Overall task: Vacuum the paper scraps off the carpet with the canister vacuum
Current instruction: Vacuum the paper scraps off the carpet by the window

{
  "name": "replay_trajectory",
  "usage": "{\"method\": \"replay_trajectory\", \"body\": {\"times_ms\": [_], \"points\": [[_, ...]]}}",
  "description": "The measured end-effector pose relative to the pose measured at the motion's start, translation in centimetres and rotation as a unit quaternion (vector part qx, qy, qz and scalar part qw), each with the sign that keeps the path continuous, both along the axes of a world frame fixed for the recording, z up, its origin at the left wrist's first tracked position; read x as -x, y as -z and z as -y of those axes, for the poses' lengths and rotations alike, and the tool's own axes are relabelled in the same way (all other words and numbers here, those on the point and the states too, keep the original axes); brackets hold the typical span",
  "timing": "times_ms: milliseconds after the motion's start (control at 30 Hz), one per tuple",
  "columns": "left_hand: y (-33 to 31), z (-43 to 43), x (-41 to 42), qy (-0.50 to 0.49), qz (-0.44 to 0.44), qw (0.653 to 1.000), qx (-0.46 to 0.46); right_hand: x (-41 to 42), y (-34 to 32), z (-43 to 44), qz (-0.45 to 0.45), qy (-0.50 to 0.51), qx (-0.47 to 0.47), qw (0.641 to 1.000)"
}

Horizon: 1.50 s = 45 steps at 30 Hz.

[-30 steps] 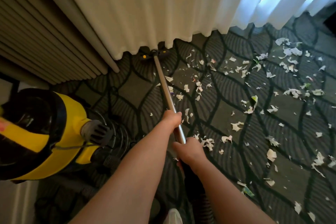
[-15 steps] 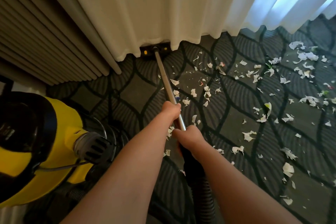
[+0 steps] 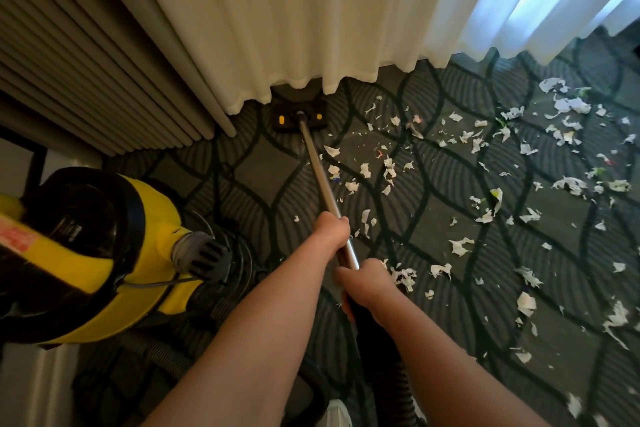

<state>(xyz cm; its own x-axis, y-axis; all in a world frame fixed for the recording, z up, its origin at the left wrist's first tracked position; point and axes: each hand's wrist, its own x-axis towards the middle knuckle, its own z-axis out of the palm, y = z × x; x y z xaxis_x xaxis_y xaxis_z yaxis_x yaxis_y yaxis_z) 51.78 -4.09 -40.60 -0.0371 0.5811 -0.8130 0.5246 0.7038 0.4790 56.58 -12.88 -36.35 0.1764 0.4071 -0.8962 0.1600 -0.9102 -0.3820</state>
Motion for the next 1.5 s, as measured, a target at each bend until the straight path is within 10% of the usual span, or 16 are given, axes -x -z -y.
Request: {"method": "replay_trajectory", "body": {"times_ms": [1500], "points": [[-7.2,24.0,-7.6,-0.059,0.002,0.996,0.071,-8.7,-9.0,22.5,0.028,-0.121,0.048,0.991]]}}
